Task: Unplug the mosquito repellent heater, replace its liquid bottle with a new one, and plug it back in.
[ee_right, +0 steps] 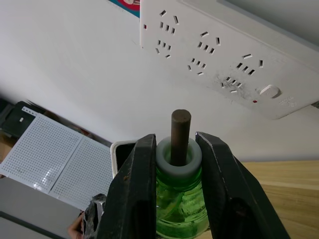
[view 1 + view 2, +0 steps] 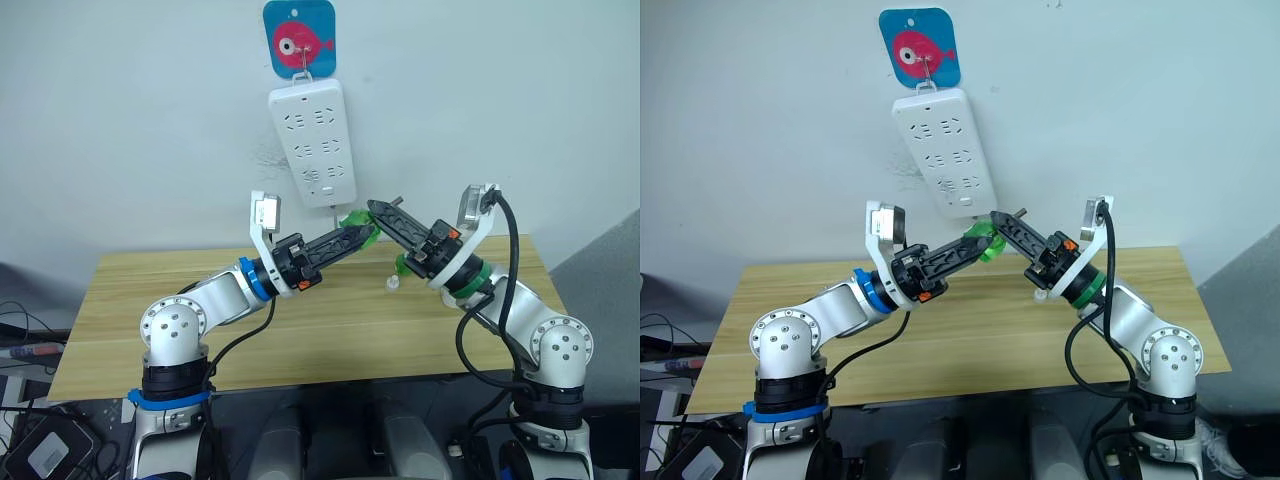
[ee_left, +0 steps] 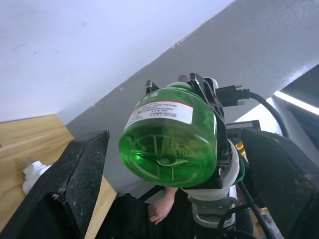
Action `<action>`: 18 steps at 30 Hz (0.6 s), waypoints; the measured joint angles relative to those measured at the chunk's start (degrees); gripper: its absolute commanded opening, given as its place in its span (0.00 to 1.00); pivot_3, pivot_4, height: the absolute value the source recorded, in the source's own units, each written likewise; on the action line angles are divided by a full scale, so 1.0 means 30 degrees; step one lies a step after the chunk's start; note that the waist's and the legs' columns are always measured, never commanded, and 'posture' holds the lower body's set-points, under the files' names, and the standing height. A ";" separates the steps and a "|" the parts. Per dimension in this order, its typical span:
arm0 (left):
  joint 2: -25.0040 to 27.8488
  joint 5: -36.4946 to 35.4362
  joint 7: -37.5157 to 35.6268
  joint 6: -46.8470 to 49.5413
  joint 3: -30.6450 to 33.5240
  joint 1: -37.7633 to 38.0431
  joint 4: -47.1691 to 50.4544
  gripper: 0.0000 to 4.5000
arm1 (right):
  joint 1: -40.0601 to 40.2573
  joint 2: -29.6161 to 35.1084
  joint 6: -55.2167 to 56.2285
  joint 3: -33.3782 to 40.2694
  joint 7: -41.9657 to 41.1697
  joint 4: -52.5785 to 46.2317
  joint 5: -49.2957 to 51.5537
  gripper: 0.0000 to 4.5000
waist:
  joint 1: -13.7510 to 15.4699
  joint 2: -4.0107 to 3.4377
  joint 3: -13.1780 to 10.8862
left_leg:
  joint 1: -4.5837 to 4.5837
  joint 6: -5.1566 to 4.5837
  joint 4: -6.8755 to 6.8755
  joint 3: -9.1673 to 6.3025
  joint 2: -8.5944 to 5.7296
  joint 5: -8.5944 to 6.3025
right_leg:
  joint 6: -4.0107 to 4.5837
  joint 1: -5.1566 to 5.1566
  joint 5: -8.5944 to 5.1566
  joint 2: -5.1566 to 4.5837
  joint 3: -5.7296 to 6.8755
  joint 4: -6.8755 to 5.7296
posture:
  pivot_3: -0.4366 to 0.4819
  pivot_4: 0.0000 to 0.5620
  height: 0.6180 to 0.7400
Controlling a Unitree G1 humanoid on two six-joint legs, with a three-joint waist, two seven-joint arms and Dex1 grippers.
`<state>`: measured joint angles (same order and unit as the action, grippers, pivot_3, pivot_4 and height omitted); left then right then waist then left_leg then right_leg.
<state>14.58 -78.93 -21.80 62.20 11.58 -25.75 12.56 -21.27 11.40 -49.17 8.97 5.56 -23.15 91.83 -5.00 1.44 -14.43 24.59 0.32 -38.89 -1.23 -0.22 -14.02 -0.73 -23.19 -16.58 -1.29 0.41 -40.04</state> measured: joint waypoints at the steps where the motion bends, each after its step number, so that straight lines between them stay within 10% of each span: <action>1: -0.0132 -0.0059 0.0108 -0.0074 -0.0002 -0.0001 -0.0044 0.72 | 0.0013 0.0043 0.0051 -0.0083 0.0048 0.0000 0.0100 0.18 | 0.0002 0.0000 0.0000 | 0.0000 0.0000 0.0000 0.0001 0.0000 0.0000 | 0.0000 0.0000 0.0000 0.0000 0.0001 0.0000 | 0.27 0.35 1.00; 4: -0.0386 -0.0339 0.0414 -0.0150 -0.0036 -0.0002 -0.0225 0.53 | 0.0074 0.0166 0.0398 -0.0402 0.0227 0.0000 0.0442 0.18 | 0.0004 0.0000 0.0000 | 0.0002 0.0000 0.0000 0.0001 0.0000 0.0000 | 0.0000 0.0000 0.0000 0.0000 0.0000 0.0002 | 0.27 0.35 1.00; 12: -0.0390 -0.0384 0.0464 -0.0260 -0.0346 0.0039 -0.0295 0.53 | 0.0389 0.0791 0.0911 -0.0726 0.0304 -0.0011 0.1096 0.18 | 0.0005 0.0000 0.0000 | 0.0003 -0.0001 0.0001 0.0004 -0.0001 0.0000 | -0.0001 0.0000 -0.0001 0.0003 -0.0005 0.0005 | 0.26 0.36 1.00; 18: 0.0261 -0.0021 0.0119 -0.0393 -0.0769 0.0195 -0.0292 0.53 | 0.0657 0.1433 0.1398 -0.0717 0.0696 -0.0043 0.1222 0.65 | 0.0005 0.0000 0.0000 | 0.0003 0.0000 0.0001 0.0005 0.0000 0.0000 | -0.0002 0.0000 -0.0001 0.0007 -0.0009 0.0008 | 0.27 0.37 1.00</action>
<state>15.36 -78.99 -21.44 61.02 9.27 -25.17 11.68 -19.29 15.70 -44.98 6.82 7.65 -23.28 95.50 -4.99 1.45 -14.43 24.60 0.32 -38.89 -1.21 -0.22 -14.03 -0.74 -23.19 -16.58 -1.27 0.39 -40.01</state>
